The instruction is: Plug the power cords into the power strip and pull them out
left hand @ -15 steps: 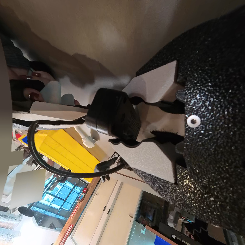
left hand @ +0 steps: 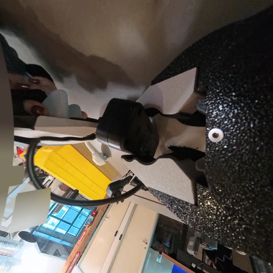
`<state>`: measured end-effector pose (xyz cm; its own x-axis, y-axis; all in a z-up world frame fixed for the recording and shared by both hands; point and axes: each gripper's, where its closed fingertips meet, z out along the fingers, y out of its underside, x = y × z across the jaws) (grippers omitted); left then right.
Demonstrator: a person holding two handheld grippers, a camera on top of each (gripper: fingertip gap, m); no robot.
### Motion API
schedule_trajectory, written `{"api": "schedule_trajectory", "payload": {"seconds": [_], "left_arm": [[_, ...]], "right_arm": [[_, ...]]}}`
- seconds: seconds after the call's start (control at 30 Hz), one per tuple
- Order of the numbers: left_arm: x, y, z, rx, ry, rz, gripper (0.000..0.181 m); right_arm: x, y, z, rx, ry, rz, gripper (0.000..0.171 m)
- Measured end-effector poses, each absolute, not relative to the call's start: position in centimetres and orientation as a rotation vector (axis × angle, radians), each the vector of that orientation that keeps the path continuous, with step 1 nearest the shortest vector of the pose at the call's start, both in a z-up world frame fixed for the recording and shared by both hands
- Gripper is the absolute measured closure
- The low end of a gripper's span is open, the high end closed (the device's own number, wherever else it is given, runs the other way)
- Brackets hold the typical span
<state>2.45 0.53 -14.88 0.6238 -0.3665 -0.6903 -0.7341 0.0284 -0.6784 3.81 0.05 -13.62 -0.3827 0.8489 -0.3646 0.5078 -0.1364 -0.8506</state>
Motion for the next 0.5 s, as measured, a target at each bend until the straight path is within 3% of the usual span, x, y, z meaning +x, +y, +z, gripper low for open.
{"api": "schedule_trajectory", "payload": {"seconds": [0.1,0.27,0.5], "left_arm": [[2.5,0.5,-14.9,-1.575,0.951,0.362,0.132],[3.1,0.5,-14.8,-1.564,0.966,0.331,0.132],[3.5,0.2,-14.9,-1.531,1.008,0.319,0.132]], "right_arm": [[3.9,-0.2,-13.7,-1.477,-1.826,1.358,0.157],[3.9,0.3,-14.1,-1.537,-1.854,1.730,0.158],[4.0,-0.5,-15.3,-1.458,-1.967,1.427,0.155]]}}
